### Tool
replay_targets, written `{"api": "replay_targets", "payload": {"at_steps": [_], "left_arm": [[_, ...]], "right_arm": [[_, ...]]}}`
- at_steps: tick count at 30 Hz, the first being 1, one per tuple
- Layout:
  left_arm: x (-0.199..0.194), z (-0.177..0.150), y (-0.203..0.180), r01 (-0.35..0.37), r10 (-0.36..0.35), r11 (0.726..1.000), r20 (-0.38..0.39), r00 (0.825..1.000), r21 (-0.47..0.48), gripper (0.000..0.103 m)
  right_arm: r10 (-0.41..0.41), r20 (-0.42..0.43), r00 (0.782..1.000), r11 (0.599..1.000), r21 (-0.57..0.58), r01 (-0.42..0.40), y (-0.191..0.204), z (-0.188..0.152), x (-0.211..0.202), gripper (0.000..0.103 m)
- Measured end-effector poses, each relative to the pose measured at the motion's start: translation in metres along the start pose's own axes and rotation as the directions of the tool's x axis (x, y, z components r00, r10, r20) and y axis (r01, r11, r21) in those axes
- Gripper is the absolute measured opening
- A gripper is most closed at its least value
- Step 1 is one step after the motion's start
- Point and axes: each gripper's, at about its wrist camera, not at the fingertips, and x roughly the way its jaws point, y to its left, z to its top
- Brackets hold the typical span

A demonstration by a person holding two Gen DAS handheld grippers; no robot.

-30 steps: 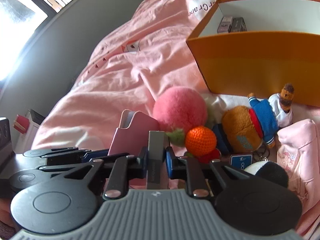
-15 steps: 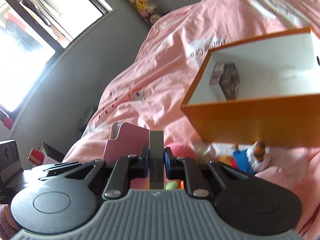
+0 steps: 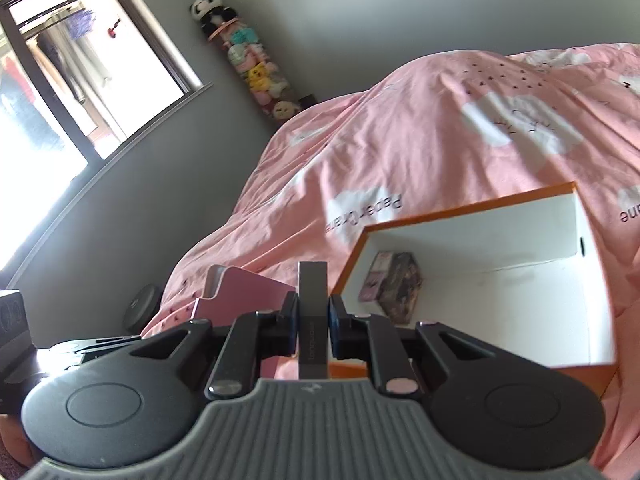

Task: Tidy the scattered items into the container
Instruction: 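Carry the pink holder and grey box over and lower them into the orange box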

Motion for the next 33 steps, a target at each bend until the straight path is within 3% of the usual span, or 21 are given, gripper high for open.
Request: {"api": "replay_targets", "payload": {"at_steps": [4, 12, 18, 24, 33], "left_arm": [[0.029, 0.020, -0.005, 0.015, -0.015, 1.000, -0.012, 1.000, 0.012, 0.021], [0.107, 0.036, -0.010, 0.021, -0.017, 0.999, -0.122, 0.992, 0.036, 0.021], [0.166, 0.041, 0.004, 0.044, -0.054, 0.998, -0.202, 0.978, -0.055, 0.021], [0.210, 0.048, 0.008, -0.014, 0.001, 0.999, -0.247, 0.969, -0.049, 0.021], [0.239, 0.039, 0.005, -0.078, 0.072, 0.997, -0.295, 0.953, -0.007, 0.021]], "right_arm": [[-0.059, 0.008, 0.998, 0.998, 0.007, 0.059, -0.018, 0.018, 0.014, 0.017], [-0.160, -0.034, 0.986, 0.987, 0.009, 0.161, -0.056, 0.035, 0.057, 0.017], [-0.189, -0.105, 0.976, 0.981, 0.022, 0.192, -0.083, 0.036, 0.093, 0.017], [-0.205, -0.160, 0.966, 0.976, 0.037, 0.213, -0.102, 0.040, 0.125, 0.017], [-0.191, -0.216, 0.958, 0.970, 0.105, 0.217, -0.116, 0.042, 0.162, 0.016]]}}
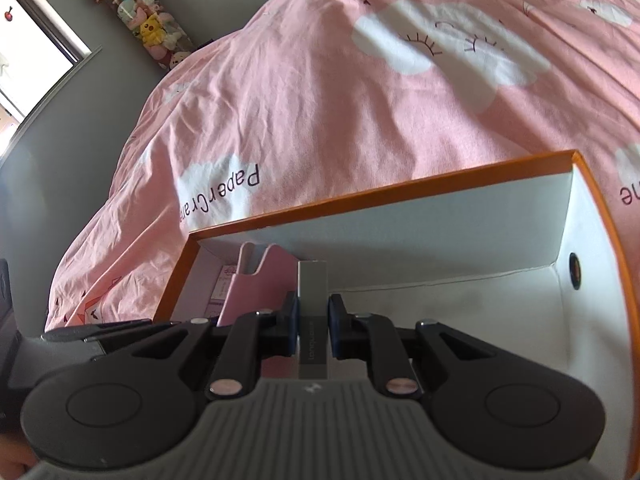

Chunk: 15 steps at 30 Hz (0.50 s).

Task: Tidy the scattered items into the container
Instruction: 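Carry the pink holder and grey box over and lower them into the orange box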

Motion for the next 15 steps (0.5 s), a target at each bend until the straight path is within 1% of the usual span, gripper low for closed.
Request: {"api": "replay_targets", "payload": {"at_steps": [5, 10, 13, 15], "left_arm": [[0.009, -0.002, -0.003, -0.028, 0.028, 1.000, 0.000, 1.000, 0.005, 0.021], [0.010, -0.005, -0.003, -0.029, 0.029, 1.000, 0.000, 1.000, 0.002, 0.022], [0.011, -0.003, 0.000, -0.024, 0.024, 1.000, -0.006, 1.000, -0.003, 0.023], [0.008, -0.002, 0.002, -0.027, 0.027, 1.000, 0.006, 1.000, -0.005, 0.023]], "right_arm": [[0.003, -0.026, 1.000, 0.999, 0.053, -0.002, -0.006, 0.002, 0.011, 0.016], [-0.024, -0.047, 0.999, 0.997, 0.069, 0.027, -0.006, 0.003, 0.022, 0.017], [-0.025, -0.056, 0.998, 0.995, 0.091, 0.031, -0.007, 0.003, 0.025, 0.016], [-0.025, -0.057, 0.998, 0.995, 0.094, 0.031, -0.007, 0.004, 0.026, 0.017]]}}
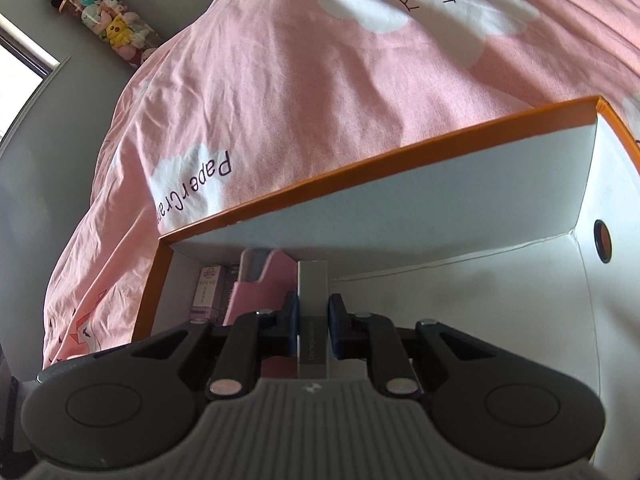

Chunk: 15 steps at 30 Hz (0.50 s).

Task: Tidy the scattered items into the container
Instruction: 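Carry the pink holder and grey box over and lower them into the orange box, then open the left tool to release the pink holder while the right tool releases the grey box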

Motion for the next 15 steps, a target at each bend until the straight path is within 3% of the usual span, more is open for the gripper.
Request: {"api": "replay_targets", "payload": {"at_steps": [4, 9, 15], "left_arm": [[-0.010, 0.002, 0.003, 0.014, -0.014, 1.000, 0.009, 1.000, 0.003, 0.032], [-0.031, 0.001, 0.007, 0.039, -0.039, 0.999, 0.039, 0.998, 0.013, 0.032], [-0.043, -0.012, 0.014, 0.051, -0.051, 0.998, 0.018, 0.999, 0.029, 0.032]], "right_arm": [[-0.016, 0.007, 1.000, 1.000, -0.009, 0.016, 0.005, 0.001, 0.003, 0.017], [-0.049, 0.028, 0.998, 0.999, -0.018, 0.050, 0.012, 0.003, 0.008, 0.017], [-0.065, 0.031, 0.997, 0.997, -0.036, 0.066, 0.026, 0.005, 0.016, 0.017]]}}
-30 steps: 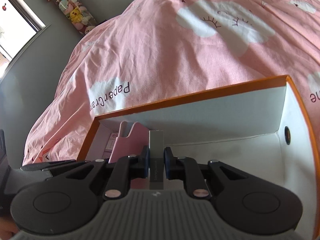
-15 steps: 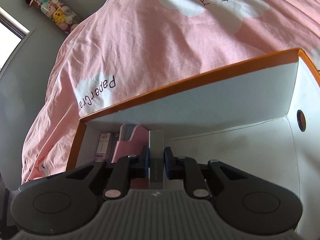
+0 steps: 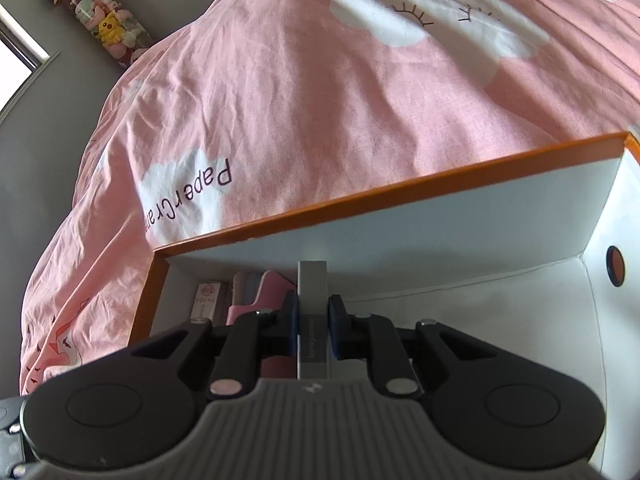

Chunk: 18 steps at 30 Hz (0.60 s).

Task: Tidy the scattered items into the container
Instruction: 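Open the left tool to release the pink holder while the right tool releases the grey box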

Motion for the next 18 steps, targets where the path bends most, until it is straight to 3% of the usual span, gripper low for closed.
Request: {"api": "replay_targets", "payload": {"at_steps": [9, 18], "left_arm": [[0.006, -0.013, 0.002, 0.016, -0.015, 0.999, -0.028, 1.000, 0.035, 0.031], [0.006, -0.016, -0.003, 0.004, -0.003, 0.998, -0.016, 1.000, 0.062, 0.017]], "right_arm": [[0.079, -0.037, 0.996, 0.997, 0.005, -0.079, 0.008, -0.002, 0.002, 0.026], [0.106, -0.064, 0.992, 0.994, -0.015, -0.107, 0.011, -0.007, -0.002, 0.025]]}}
